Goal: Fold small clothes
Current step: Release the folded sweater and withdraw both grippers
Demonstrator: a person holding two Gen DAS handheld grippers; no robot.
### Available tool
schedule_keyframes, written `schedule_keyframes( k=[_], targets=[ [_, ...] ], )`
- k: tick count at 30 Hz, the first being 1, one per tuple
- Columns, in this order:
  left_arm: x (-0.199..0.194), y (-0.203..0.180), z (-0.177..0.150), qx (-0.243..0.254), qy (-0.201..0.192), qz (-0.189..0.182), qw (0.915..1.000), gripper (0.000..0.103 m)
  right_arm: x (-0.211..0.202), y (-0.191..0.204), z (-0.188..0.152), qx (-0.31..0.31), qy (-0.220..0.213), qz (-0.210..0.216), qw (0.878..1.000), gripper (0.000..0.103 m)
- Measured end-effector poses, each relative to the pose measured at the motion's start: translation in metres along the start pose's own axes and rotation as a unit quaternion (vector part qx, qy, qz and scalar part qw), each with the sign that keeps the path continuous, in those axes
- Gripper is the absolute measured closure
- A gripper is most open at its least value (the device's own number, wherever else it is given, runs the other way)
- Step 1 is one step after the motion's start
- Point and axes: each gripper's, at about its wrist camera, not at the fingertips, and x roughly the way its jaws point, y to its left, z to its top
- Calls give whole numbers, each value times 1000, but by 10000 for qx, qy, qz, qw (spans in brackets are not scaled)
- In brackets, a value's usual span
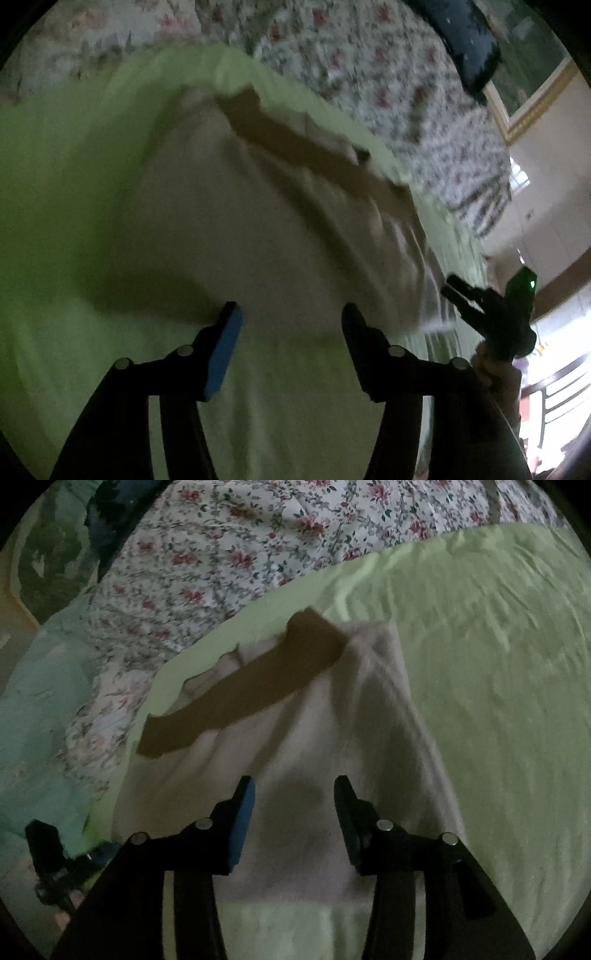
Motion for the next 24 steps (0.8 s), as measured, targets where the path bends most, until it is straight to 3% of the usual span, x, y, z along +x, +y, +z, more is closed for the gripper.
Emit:
schedule_keyframes(
  k=[4,7,19,24],
  targets=[
    [5,4,-24,-367,182,-185,9990,42,-9,3,-27,92,110,130,9998,53],
    [5,10,-31,-701,46,-339,9970,40,-11,3,-45,199,221,233,9993,51],
    [24,22,2,-1130,-494,-136,9923,35,-20,7,-65,220,314,289,9988,50],
    [24,36,23,-1420,-816,182,9863,37,-22,9,-61,162,273,308,9990,50]
  ],
)
